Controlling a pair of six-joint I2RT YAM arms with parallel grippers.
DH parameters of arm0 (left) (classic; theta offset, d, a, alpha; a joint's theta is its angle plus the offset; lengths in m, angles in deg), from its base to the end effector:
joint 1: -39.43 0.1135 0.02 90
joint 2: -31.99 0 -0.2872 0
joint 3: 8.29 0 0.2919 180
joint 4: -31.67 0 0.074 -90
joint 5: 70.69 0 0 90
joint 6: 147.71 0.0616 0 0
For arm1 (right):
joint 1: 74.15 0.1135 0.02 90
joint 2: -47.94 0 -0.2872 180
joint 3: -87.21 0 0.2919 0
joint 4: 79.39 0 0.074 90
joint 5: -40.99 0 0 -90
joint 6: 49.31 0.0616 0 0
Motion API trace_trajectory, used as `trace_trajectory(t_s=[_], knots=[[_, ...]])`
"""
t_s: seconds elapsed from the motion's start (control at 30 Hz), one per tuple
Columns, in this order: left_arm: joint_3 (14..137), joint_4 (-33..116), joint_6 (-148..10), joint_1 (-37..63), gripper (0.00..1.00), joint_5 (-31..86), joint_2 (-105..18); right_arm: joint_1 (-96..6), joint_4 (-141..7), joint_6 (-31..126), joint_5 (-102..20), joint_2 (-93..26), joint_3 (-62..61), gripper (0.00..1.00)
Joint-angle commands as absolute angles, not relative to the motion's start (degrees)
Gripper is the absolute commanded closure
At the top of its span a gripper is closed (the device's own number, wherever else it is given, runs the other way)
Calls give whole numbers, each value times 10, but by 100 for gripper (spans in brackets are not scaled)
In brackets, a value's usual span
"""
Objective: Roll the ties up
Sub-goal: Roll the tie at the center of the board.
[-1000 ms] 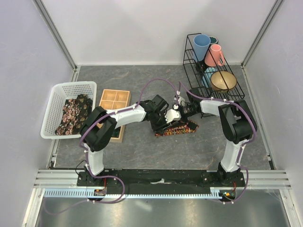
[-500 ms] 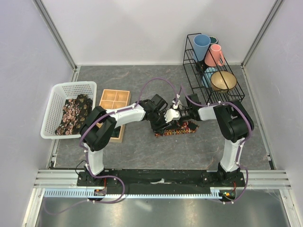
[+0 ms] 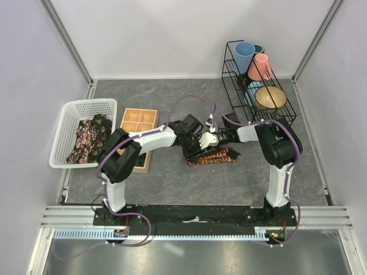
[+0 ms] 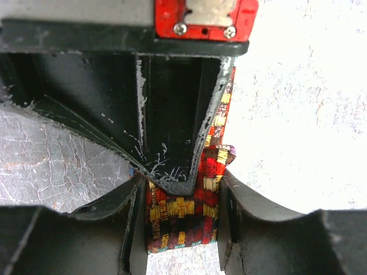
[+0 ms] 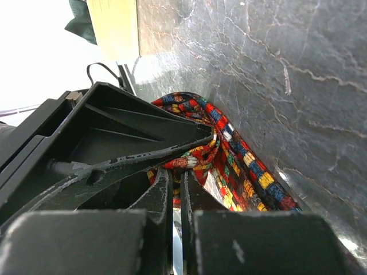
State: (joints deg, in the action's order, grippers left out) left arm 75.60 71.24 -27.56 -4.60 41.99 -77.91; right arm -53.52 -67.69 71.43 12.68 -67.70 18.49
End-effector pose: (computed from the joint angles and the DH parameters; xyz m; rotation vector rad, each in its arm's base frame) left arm 0.2957 -0.3188 0.1364 1.7243 2.0862 -0.6090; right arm 0.3528 0.1908 0.0711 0.2045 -2.6172 -1.7085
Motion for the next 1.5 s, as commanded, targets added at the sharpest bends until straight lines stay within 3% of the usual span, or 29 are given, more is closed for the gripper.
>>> trace_trajectory(t_s=[0.0, 0.1, 0.17, 0.3, 0.37, 0.4, 0.6, 0.83, 1.3, 1.33, 1.47], knots=[[738, 762, -259, -36, 68, 427, -804, -530, -587, 625, 23, -708, 182, 100], [749, 756, -266, -26, 52, 443, -785, -531, -565, 603, -1, -703, 180, 100], [752, 740, -270, -22, 34, 455, -765, -533, -550, 586, -17, -701, 176, 100], [725, 687, -294, -17, 23, 478, -723, -535, -537, 567, -48, -690, 175, 100], [705, 638, -313, -11, 2, 495, -694, -538, -532, 557, -59, -690, 173, 100], [680, 619, -321, -8, 1, 497, -683, -538, -530, 554, -63, -690, 173, 100], [555, 438, -354, 3, 0, 522, -607, -540, -515, 535, -102, -688, 173, 100], [491, 303, -346, 10, 0, 564, -611, -545, -474, 534, -168, -694, 148, 100], [543, 287, -300, 8, 0, 592, -708, -545, -423, 507, -200, -712, 116, 100], [545, 287, -301, 8, 1, 590, -712, -545, -424, 505, -197, -712, 117, 100], [567, 288, -313, 4, 19, 589, -740, -545, -428, 504, -181, -712, 117, 100]])
